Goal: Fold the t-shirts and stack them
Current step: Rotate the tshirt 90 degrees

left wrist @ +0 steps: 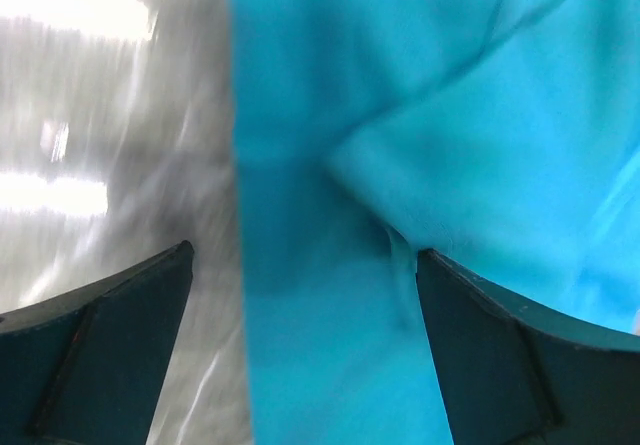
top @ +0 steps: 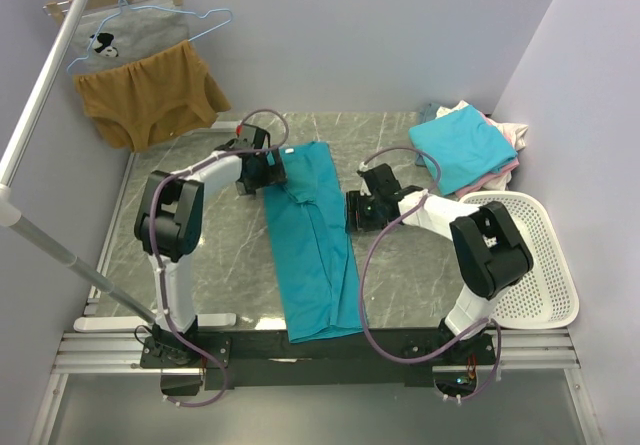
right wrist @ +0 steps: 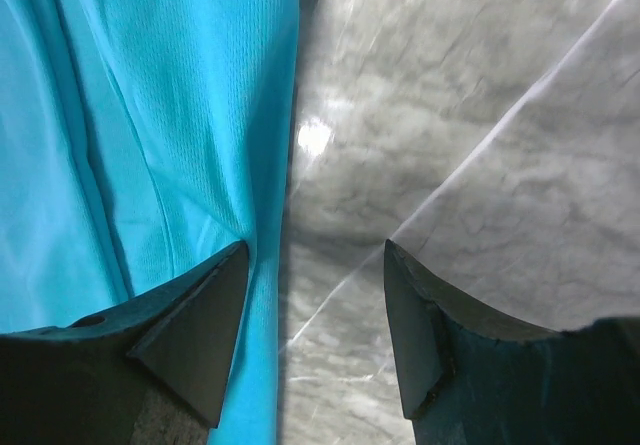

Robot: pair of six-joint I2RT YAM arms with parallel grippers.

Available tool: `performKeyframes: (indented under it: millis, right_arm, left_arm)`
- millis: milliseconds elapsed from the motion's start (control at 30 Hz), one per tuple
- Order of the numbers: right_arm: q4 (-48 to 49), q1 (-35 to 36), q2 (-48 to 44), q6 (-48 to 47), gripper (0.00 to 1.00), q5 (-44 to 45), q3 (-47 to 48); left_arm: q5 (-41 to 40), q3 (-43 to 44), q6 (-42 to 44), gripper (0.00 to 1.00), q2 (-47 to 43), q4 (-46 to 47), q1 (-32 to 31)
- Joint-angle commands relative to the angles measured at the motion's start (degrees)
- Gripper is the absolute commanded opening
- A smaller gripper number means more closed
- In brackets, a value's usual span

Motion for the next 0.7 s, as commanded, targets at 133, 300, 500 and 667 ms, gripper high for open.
performKeyframes:
  millis: [133, 300, 500, 667]
  right_arm:
    - [2.46, -1.4, 2.35, -0.66, 0.63, -2.65, 2.26]
    - [2.81, -2.11, 4.37, -0.31, 0.63, -3.88, 3.31]
    - [2.46, -2.99, 6.39, -0.57, 0.63, -4.24, 5.51]
    - [1.5, -4.48, 6.84, -0.57, 0.63, -4.33, 7.53]
  left_arm:
    - [4.26, 17.35, 3.12, 1.0, 13.53, -2.3, 1.12]
    - [10.23, 25.51, 3.83, 0.99, 20.48, -0.55, 1.21]
    - [14.37, 40.19, 4.27, 0.99, 28.83, -2.49, 1.39]
    - [22.45, 56.19, 1.02, 1.0, 36.04, -1.79, 2.0]
